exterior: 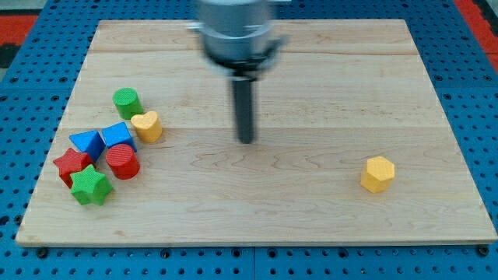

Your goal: Push all the blocks to the bottom left of the board

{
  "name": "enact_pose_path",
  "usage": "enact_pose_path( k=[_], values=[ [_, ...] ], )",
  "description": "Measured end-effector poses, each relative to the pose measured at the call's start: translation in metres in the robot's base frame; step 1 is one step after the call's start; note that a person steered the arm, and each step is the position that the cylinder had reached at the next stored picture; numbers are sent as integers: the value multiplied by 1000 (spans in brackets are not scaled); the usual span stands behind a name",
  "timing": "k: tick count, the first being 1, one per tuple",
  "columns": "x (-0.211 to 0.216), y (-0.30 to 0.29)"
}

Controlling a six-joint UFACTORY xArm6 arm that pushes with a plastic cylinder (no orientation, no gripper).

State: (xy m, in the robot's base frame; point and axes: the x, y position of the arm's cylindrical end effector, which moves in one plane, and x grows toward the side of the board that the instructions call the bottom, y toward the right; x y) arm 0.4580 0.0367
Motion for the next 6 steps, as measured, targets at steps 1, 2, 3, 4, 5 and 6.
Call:
enact_pose_path(
  k=[1,2,3,4,5,6],
  values=[
    [15,134],
    [52,218],
    [91,132],
    [88,-23],
    [87,6],
    [84,60]
  ],
)
